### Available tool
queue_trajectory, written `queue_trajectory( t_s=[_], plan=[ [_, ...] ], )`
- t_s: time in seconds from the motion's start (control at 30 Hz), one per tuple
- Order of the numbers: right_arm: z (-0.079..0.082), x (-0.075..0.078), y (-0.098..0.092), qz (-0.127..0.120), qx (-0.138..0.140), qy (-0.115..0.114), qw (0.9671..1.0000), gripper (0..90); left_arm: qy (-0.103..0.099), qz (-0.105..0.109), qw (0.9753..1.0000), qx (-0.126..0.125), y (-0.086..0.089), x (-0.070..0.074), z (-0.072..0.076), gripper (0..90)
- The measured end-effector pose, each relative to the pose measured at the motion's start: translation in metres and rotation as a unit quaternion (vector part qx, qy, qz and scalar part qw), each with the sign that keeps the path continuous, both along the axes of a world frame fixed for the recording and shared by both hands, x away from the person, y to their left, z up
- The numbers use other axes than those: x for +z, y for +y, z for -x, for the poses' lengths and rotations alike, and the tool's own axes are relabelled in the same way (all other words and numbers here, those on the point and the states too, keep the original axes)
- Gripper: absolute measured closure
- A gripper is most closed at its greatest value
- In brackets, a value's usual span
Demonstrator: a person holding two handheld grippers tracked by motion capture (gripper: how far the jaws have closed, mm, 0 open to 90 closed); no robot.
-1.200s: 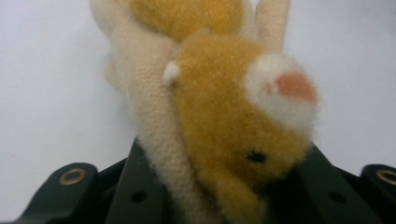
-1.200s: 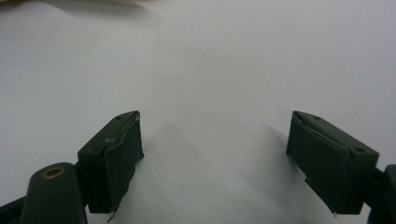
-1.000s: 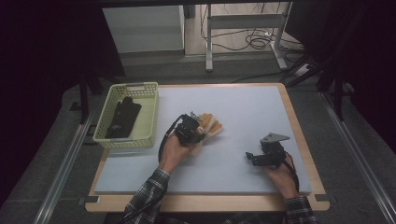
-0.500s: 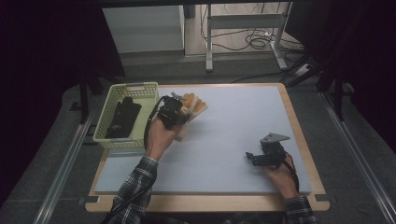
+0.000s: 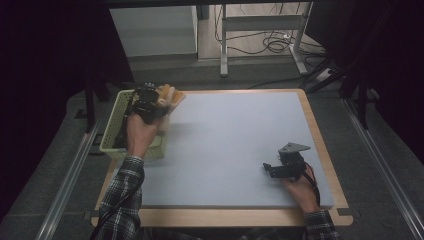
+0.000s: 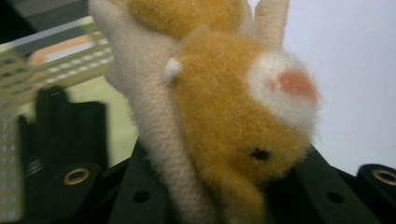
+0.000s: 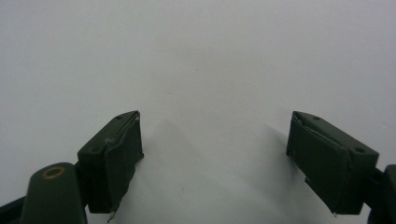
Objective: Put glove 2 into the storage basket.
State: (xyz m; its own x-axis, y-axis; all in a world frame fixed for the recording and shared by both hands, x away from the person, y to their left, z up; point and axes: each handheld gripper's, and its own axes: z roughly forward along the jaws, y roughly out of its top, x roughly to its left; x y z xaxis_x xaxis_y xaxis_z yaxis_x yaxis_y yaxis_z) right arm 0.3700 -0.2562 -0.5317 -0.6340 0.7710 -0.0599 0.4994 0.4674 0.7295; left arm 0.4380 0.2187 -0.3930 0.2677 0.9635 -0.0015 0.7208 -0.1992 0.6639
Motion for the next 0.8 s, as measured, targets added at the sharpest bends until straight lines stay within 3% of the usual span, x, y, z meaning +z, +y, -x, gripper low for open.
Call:
queue_trajectory(
  t_s=[0.2,0.4,0.6,0.7,0.8],
  plan=[
    [0.000,0.000,0.000,0.000,0.000,0.000,1.0000,17.9,0.005,-0.001,0.9993,0.038,0.033,-0.006,-0.005,69.1],
    [0.000,0.000,0.000,0.000,0.000,0.000,1.0000,17.9,0.019,-0.003,0.9977,0.065,0.056,-0.029,-0.015,68.5],
    [0.000,0.000,0.000,-0.001,0.000,0.000,1.0000,17.9,0.041,-0.011,0.9963,0.075,0.059,-0.060,-0.030,68.2],
    [0.000,0.000,0.000,-0.001,0.000,0.000,1.0000,17.9,0.054,-0.025,0.9955,0.074,0.056,-0.073,-0.040,68.1],
    [0.000,0.000,0.000,-0.001,0.000,0.000,1.0000,17.9,0.063,-0.026,0.9954,0.068,0.050,-0.083,-0.049,68.0]
  ],
)
